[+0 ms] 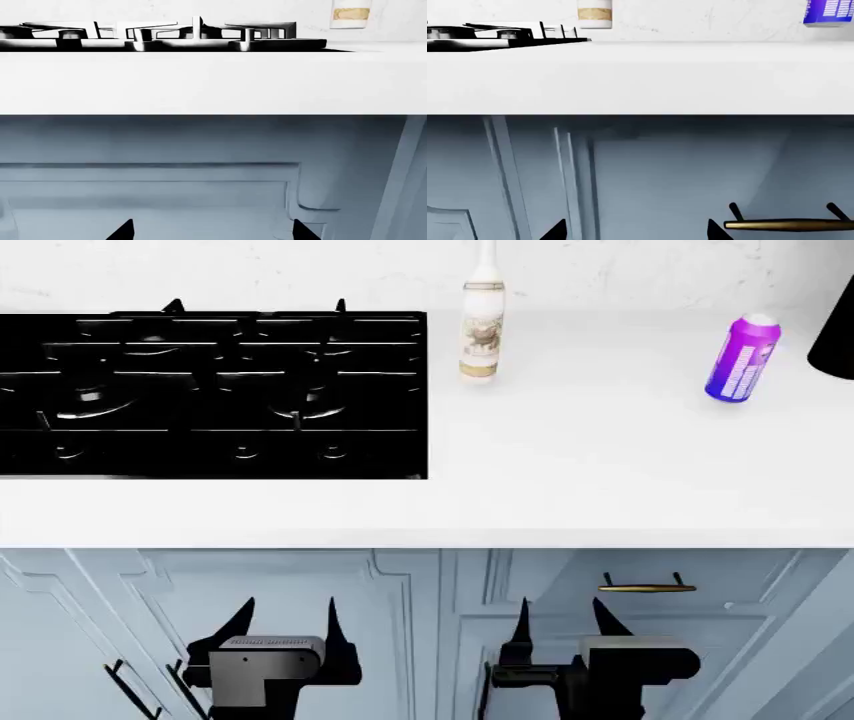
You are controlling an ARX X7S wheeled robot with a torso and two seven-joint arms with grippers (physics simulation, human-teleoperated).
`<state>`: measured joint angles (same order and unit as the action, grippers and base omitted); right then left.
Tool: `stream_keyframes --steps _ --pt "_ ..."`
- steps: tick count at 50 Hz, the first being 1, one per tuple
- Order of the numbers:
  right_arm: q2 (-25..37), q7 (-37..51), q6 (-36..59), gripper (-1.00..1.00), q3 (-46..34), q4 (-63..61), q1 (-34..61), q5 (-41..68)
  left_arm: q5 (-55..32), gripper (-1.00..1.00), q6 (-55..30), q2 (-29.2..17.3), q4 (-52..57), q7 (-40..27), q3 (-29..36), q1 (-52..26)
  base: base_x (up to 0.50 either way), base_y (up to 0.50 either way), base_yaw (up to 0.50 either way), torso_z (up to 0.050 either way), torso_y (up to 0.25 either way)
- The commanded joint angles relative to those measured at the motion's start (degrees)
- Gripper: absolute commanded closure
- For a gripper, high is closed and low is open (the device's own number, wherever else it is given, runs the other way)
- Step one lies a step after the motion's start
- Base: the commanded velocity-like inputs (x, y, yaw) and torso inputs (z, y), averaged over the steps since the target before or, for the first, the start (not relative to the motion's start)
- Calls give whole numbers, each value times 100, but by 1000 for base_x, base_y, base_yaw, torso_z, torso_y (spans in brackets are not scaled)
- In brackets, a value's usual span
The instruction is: Move the drinks to the dining counter.
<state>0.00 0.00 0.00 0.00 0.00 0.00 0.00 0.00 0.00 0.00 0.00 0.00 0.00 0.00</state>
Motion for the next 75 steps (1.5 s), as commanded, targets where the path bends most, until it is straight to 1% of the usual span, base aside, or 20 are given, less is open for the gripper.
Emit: stream_keyframes --steps 1,12,15,19,24,27,31,34,36,38,40,41,45,50,53,55,64,66,71,75 --pt "83 169 128 -100 -129 -9 24 24 -118 -100 -31 -85 -7 -109 94 -16 0 0 0 0 0" --pt "149 940 1093 -100 -8 -36 292 388 -236 -100 -32 -261 23 -425 270 -41 0 0 0 0 0" --pt "333 1068 1764 -100 -5 -1581 216 362 -176 -100 -838 -400 1002 -576 170 -68 0 0 0 0 0" --pt "754 865 2762 -100 -261 -3937 154 426 -152 -100 -2116 -705 3597 -835 -400 277 0 0 0 0 0" --pt "800 1093 2864 -100 -296 -4898 62 177 -362 -100 -2463 -744 4223 -880 -648 332 0 0 0 0 0" --pt "930 1127 3291 -100 -597 -5176 102 -108 -63 -100 -2667 -1009 4592 -832 -449 468 0 0 0 0 0" --pt "922 1116 3179 -100 -406 -5166 26 92 -797 -100 -2757 -793 4763 -775 -1001 417 0 0 0 0 0" --pt "838 1106 3191 -100 -279 -5294 78 347 -801 -100 -2978 -862 4902 -762 -915 379 0 -280 0 0 0" --pt "1025 1113 3749 -100 -527 -5537 317 115 -512 -100 -3272 -1179 5049 -713 -674 315 0 -500 0 0 0" --pt "1349 868 5137 -100 -759 -5992 1227 3 -1262 -100 -4624 -1407 5642 -496 -1224 -442 0 -500 0 0 0" --pt "1553 709 5754 -100 -791 -5998 1908 146 -1563 -100 -5508 -1722 5971 -440 -1331 -1089 0 -500 0 0 0" --pt "1535 544 6451 -100 -495 -5998 2554 488 -2058 -100 -6292 -1960 5994 -526 -1565 -1936 0 -500 0 0 0" --pt "1653 390 7746 -100 -116 -5831 3935 913 -2799 -100 -7751 -2318 5644 -745 -1591 -3891 0 -498 0 0 0" --pt "1529 76 8590 -100 -217 -5459 5259 1226 -2685 -100 -7993 -2528 4691 -890 -777 -5358 2 -420 0 0 0" --pt "1310 -30 8977 -100 -144 -5103 5974 1401 -2649 -100 -8030 -2385 4073 -921 -325 -6185 145 -229 0 0 0" --pt "1226 -156 8988 -100 47 -4867 6178 1649 -2547 -100 -7847 -2387 3797 -933 51 -6458 189 -176 0 0 0" --pt "1332 -212 8962 -100 4 -4668 6305 1896 -2493 -100 -8037 -2259 3220 -1005 260 -6964 468 -142 0 0 0" --pt "1368 13 8994 -100 118 -4651 6389 2230 -2547 -100 -8198 -2248 3363 -1028 166 -6956 500 -141 0 0 0" --pt "2265 3131 8990 -100 566 -4394 6676 6255 -2669 -100 -8393 -2216 3690 -1044 -18 -6794 500 -144 0 0 0" --pt "2493 4512 8951 -100 624 -4051 6953 7571 -2694 -100 -8334 -2197 3615 -1022 -150 -6774 451 -143 0 0 0"
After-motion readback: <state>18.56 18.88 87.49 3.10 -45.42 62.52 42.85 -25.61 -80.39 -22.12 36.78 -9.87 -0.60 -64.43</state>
